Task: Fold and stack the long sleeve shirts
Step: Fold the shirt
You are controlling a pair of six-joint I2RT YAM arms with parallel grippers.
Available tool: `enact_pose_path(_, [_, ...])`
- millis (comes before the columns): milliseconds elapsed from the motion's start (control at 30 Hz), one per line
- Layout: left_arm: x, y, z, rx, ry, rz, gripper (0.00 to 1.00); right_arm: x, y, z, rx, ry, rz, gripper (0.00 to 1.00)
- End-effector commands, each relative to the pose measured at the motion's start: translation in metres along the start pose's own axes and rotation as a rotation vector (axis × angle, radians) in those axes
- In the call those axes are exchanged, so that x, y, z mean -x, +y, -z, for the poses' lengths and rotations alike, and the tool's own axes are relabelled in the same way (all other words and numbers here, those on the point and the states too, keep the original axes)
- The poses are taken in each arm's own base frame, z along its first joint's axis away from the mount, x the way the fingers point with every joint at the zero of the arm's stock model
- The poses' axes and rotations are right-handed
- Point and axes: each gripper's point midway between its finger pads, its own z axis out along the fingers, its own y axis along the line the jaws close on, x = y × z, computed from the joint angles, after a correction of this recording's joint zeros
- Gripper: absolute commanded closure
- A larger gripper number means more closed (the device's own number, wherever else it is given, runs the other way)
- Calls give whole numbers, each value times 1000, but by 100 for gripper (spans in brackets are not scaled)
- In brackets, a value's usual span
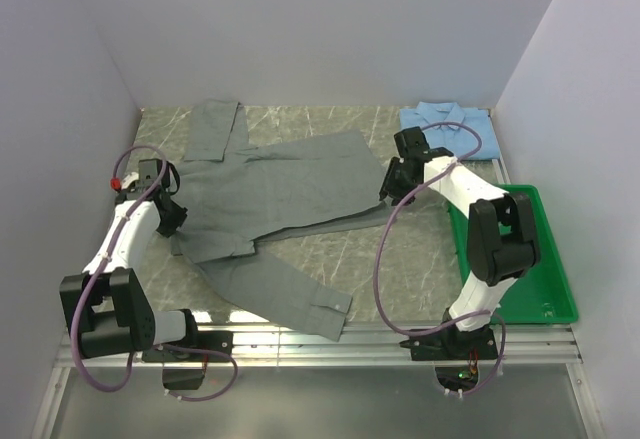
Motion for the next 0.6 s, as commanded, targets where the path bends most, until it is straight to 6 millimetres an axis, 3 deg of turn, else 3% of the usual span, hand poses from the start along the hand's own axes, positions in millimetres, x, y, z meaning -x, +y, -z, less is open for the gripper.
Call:
enact_pose_path(0, [22,-19,5,-62,-65,13,67,38,14,19,47,-156,-21,55])
enact_pose_path(133, [31,-29,7,-88,-85,28,60,49,23,46,121,-263,8,53])
enact_pose_path(333, [34,-39,-2,-106,-89,33,48,46,32,64,241,-352,72,53])
enact_pose_path(567, [37,-49,-14,-113,-79,23,43,-8,70,54,458,-172,300,56])
